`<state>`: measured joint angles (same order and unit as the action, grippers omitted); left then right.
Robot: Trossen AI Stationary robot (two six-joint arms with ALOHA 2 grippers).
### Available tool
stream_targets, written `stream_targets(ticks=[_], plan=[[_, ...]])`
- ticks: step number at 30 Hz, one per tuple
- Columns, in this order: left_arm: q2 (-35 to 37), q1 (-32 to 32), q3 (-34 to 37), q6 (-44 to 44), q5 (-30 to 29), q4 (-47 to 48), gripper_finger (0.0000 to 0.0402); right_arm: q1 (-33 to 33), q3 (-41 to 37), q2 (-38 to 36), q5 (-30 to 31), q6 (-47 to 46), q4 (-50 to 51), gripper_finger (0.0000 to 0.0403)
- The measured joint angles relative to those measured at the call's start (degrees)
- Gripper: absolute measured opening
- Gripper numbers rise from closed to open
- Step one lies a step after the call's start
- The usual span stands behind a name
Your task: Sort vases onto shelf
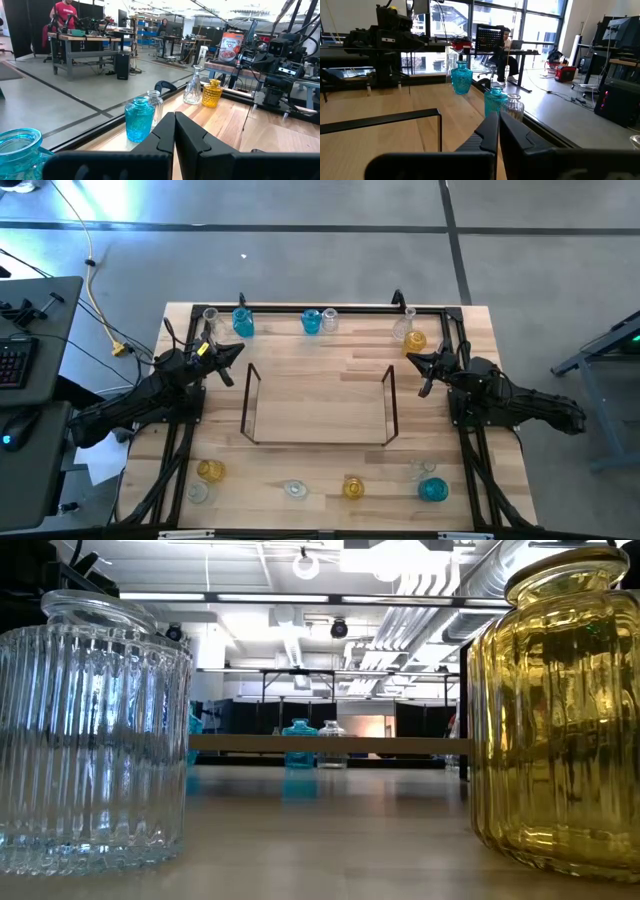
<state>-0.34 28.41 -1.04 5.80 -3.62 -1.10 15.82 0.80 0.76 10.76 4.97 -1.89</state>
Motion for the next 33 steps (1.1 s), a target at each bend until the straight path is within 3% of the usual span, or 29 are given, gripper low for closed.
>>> stream_targets(ticks=[9,22,28,30,33], plan=[[0.0,-0.01,0.0,-0.09,0.0,-0.39,0.0001,0.0,0.0,0.02,0.0,0.0,0.0,0.0],[0.0,0.01,0.0,0.31,0.31,-8.07,0.0001,0.01,0.0,0.02,-0.02,0.0,-0.02,0.0],[-0.05,0.0,0.02,5.93,0.1,-12.34,0.0001,0.02,-0.01,0.01,-0.02,0.0,-0.02,0.0],[-0.05,0.01,0.02,7.14,2.34,-15.77,0.0001,0.0,0.0,0.02,0.0,0.0,0.0,0.0],[-1.61,-0.02,-0.77,7.43,10.59,-17.58,0.0001,0.01,0.0,0.0,-0.02,0.0,0.0,0.0]])
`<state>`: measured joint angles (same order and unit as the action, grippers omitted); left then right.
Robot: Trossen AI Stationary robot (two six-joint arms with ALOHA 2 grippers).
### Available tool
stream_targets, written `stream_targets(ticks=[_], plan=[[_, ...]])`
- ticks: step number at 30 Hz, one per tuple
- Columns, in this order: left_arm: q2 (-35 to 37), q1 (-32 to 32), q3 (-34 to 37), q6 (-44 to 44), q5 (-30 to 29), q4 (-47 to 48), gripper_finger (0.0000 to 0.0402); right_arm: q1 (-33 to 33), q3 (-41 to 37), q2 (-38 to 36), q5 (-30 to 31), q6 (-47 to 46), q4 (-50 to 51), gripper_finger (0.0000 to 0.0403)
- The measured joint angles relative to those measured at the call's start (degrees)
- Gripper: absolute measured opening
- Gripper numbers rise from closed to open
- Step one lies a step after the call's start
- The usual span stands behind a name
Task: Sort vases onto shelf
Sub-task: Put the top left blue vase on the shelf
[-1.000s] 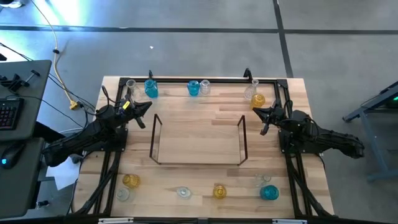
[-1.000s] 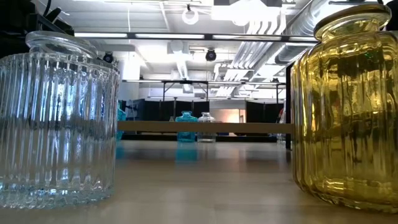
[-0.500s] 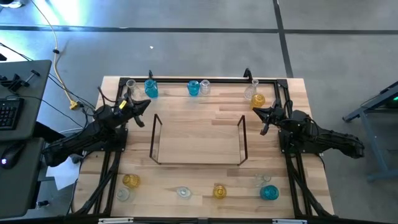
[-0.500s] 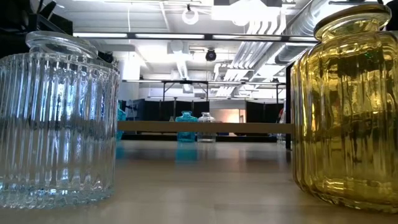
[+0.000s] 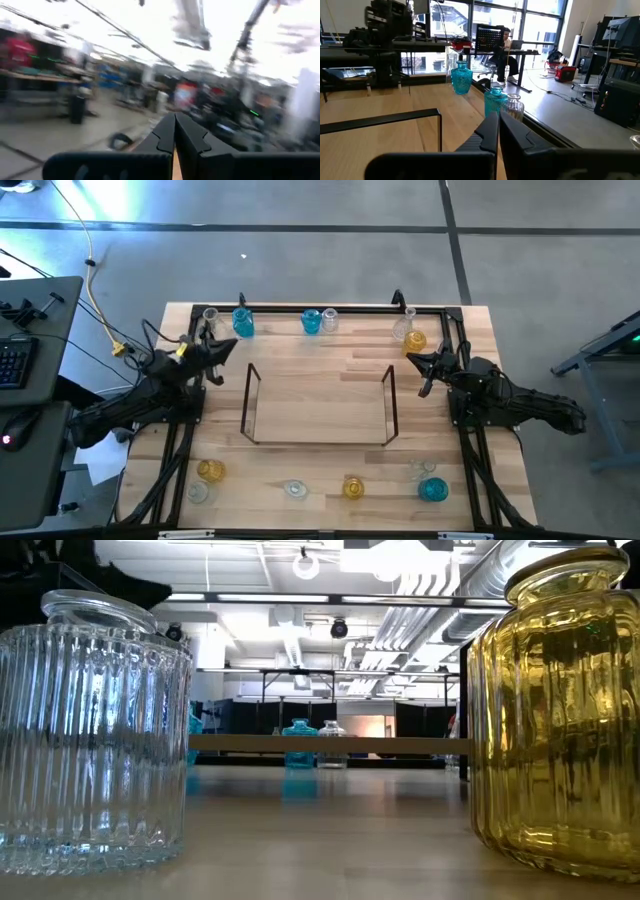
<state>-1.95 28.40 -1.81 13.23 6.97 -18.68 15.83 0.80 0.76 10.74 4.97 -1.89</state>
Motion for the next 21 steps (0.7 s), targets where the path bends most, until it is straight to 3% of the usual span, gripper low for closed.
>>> stream_targets(ticks=[5,10,21], plan=[[-8.37,0.06,-4.58,-0.54,1.32,3.13,0.0001,0.01,0.0,-0.01,0.02,0.0,0.0,0.0],[-21.5,0.07,-13.13,-3.41,1.45,7.54,0.0001,0.01,0.0,-0.01,0.02,0.0,-0.02,0.0],[-47.51,1.7,-37.16,-9.65,2.28,31.33,0.0,0.01,0.0,0.02,0.02,0.0,-0.02,0.0]])
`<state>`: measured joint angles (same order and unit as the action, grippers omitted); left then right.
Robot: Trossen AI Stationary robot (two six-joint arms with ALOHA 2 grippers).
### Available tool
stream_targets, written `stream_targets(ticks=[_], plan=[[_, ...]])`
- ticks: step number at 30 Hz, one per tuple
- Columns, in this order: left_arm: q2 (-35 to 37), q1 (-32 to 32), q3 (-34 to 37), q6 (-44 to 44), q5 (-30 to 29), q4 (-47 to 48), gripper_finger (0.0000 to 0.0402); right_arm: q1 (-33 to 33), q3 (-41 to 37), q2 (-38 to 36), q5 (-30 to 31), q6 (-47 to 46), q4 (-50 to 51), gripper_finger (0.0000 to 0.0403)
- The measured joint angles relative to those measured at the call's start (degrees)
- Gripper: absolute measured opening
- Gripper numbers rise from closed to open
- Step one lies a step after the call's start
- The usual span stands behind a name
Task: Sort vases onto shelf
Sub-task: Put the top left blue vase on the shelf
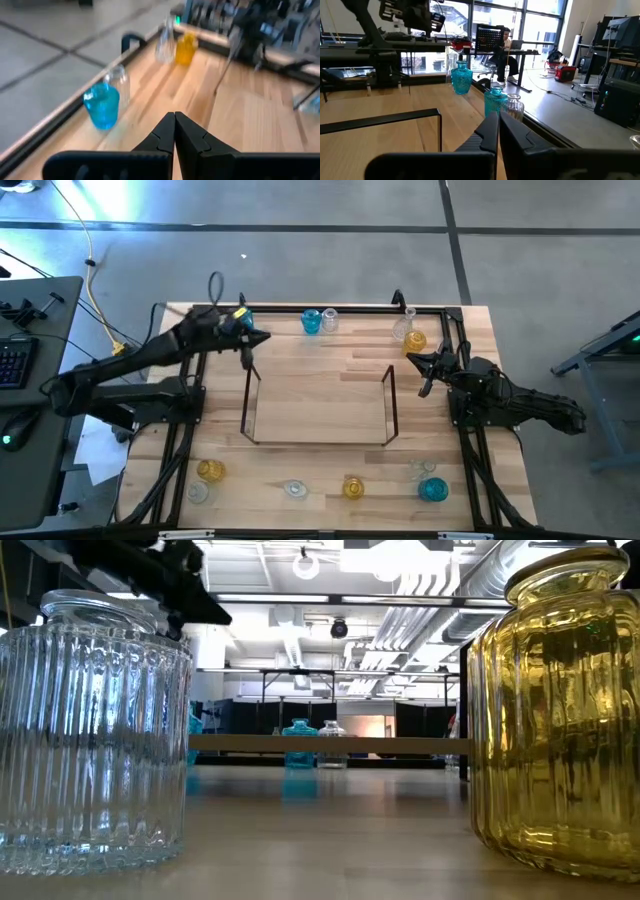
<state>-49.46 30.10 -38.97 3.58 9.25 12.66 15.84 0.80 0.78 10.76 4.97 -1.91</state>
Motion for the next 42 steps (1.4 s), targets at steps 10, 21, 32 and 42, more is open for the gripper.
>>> stream_targets(ticks=[10,21,32,42], plan=[[-12.53,4.51,-16.72,-5.87,2.25,24.13,0.0,0.0,0.0,0.0,0.0,0.0,0.02,0.0],[-25.6,10.87,-29.92,-13.1,-6.51,45.39,0.0,0.0,0.0,0.0,-0.02,0.0,0.0,0.0],[-30.72,13.82,-31.31,-14.68,-9.65,50.48,0.0042,-0.02,0.0,0.0,0.0,0.0,0.02,0.0],[-33.54,13.82,-31.31,-23.91,-20.47,50.24,0.0121,0.0,0.0,0.0,-0.02,0.0,0.02,0.0]])
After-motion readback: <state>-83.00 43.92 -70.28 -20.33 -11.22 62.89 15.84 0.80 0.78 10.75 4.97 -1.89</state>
